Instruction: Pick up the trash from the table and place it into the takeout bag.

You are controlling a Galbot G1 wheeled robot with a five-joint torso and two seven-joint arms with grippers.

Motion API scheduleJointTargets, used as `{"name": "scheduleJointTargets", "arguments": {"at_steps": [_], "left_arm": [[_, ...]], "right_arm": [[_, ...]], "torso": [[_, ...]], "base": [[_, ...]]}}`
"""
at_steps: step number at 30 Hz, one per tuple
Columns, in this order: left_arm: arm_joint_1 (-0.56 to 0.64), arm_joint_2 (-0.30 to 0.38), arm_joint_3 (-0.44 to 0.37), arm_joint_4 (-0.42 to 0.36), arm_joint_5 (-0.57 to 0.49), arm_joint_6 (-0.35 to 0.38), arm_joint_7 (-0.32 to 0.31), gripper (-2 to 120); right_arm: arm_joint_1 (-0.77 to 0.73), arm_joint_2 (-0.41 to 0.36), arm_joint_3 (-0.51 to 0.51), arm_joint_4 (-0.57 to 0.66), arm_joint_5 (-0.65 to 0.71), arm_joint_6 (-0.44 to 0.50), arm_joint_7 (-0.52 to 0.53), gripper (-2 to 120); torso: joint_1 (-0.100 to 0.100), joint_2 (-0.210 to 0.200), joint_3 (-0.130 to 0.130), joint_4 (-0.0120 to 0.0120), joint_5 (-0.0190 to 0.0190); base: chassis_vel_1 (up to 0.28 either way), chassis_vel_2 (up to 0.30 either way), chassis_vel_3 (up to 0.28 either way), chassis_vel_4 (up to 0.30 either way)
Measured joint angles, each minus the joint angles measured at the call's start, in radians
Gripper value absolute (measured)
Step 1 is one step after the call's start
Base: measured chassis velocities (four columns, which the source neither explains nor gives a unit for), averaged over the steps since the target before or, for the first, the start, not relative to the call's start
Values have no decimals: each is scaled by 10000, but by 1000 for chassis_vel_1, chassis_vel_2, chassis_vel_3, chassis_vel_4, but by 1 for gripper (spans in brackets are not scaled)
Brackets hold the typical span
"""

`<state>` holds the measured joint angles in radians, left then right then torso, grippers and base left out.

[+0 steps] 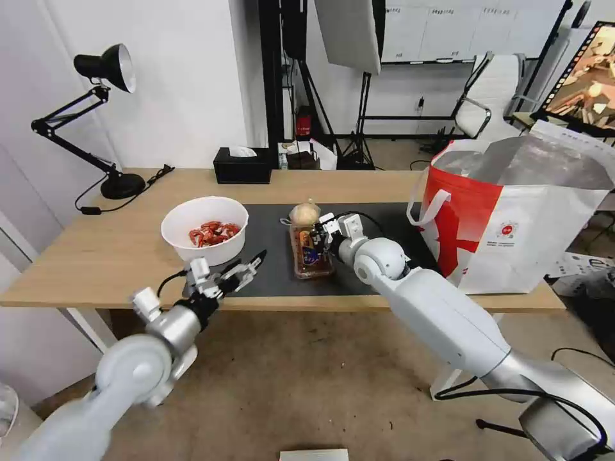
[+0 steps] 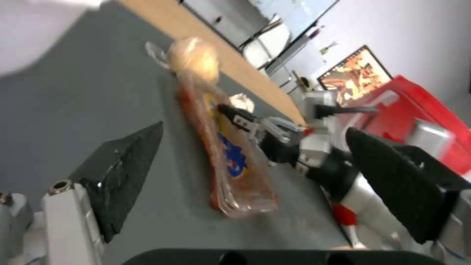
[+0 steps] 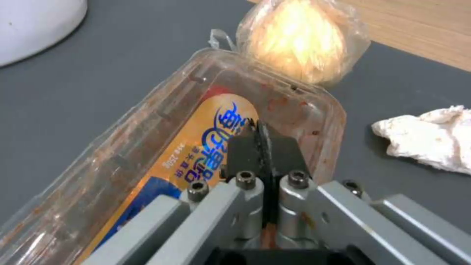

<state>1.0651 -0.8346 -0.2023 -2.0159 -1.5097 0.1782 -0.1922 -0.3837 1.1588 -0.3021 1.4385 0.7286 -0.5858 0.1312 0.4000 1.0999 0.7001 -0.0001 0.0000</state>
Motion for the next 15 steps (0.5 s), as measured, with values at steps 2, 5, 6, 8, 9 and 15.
{"name": "scheduleJointTargets", "arguments": {"at_steps": [2,5,6,8,9,15], "left_arm": [[-654,-265,354,417,-679,355,-461,100],[-1171,-567,657,867,-1038,628,-666,100],[-1375,-715,789,1123,-1150,725,-697,100],[-1601,-901,943,1455,-1255,866,-704,100],[-1760,-1040,1057,1698,-1306,966,-703,100],[-2366,-1643,1465,2381,-1342,1082,-688,100]], "right_arm": [[-9,13,2,17,34,-8,25,0],[-17,35,7,20,106,-31,96,0],[-18,48,12,20,186,-50,144,0],[-17,58,16,21,325,-92,218,0],[-8,61,17,23,409,-121,245,0],[140,64,-64,33,620,-209,302,0]], "torso": [[0,0,0,0,0],[0,0,0,0,1],[0,0,0,-1,1],[0,0,0,0,1],[1,0,0,1,1],[0,0,0,1,1]], "base": [[0,0,0,0],[0,0,0,0],[0,0,0,0],[0,0,0,0],[0,0,0,0],[0,0,0,0]]}}
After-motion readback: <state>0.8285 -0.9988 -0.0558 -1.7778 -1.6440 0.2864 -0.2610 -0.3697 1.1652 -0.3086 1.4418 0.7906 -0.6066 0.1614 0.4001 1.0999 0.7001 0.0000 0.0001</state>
